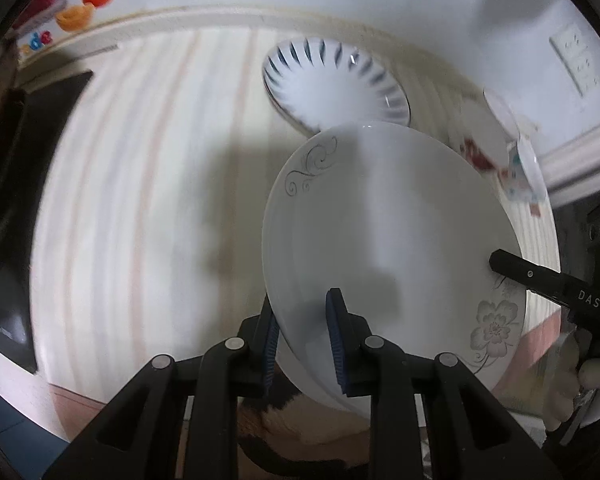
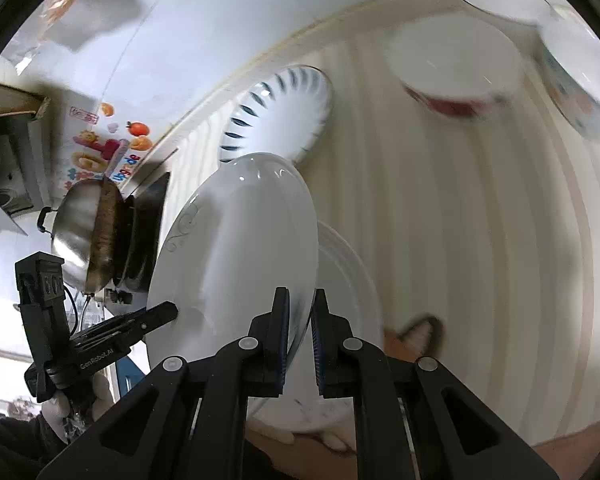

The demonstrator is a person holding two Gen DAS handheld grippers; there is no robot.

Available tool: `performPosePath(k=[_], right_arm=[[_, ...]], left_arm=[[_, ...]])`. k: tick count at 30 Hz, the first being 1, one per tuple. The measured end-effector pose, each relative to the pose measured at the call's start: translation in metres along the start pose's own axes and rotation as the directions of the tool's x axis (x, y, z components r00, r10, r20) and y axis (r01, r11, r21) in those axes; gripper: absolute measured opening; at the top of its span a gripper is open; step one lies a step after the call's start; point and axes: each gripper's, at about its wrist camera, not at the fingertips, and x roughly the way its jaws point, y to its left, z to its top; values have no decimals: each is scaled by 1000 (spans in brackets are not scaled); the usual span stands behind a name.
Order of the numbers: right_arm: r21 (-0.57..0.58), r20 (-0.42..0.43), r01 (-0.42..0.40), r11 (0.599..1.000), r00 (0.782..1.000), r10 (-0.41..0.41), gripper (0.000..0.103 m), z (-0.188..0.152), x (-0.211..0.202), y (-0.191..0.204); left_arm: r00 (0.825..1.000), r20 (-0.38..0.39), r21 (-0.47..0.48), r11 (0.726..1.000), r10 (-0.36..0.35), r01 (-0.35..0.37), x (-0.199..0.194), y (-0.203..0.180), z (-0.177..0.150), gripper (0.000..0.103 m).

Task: Organize plates and bowls
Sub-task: 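Carry the white oval plate onto the pink-flower plate with both grippers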

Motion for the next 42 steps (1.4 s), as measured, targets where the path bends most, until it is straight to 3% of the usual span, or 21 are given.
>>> performPosePath(k=[7,19,34,42], right_arm=[[34,-25,-9,999,1000,10,12,-20,13,-23],[36,-41,11,999,999,-9,11,-29,29,-24],[131,-48,47,990,998,-41,13,-29,22,-26],[130,-116,153,980,984,-138,17,-33,24,-22]], left_arm=[[998,-66,-15,1000,23,-24,21,-6,-14,21],[993,-105,-41,997,56,-61,32,0,-15,23],[987,-154,-57,998,-40,31,40,12,-10,22],[972,-227,-54,997,-66,55,46,10,-10,22]])
